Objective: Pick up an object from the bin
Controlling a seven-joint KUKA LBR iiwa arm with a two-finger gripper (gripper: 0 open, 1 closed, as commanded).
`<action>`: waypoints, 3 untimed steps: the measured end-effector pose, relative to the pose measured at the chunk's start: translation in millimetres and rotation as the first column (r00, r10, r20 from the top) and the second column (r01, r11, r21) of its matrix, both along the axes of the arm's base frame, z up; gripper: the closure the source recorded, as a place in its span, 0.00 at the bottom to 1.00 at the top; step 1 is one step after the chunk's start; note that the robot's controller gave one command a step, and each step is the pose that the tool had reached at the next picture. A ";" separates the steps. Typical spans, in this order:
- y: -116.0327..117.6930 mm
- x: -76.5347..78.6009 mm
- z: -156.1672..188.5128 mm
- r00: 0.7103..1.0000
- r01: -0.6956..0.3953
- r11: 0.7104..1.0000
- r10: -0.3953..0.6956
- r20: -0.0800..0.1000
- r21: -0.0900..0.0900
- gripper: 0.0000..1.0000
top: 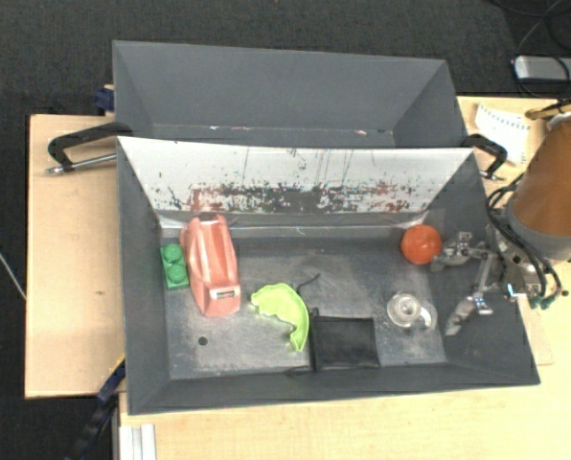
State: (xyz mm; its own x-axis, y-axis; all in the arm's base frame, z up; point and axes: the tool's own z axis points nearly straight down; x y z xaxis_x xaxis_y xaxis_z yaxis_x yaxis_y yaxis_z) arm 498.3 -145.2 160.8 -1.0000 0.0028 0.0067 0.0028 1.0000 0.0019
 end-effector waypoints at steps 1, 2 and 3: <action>0.8 1.5 4.2 1.000 -0.002 1.000 0.002 0.007 -0.001 0.00; 4.6 5.3 -23.8 0.996 -0.093 0.996 0.093 0.016 -0.005 0.00; 7.9 3.8 -78.2 0.982 -0.190 0.982 0.190 0.007 -0.001 0.00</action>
Offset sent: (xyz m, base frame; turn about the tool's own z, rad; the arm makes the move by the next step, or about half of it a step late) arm 0.0046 0.0114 -0.0740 -0.2213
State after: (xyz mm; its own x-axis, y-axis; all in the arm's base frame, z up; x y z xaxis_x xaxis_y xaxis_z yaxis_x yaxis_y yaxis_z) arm 502.1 -137.3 82.5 -0.9824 -0.1869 -0.0005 -0.1869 0.9824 0.0010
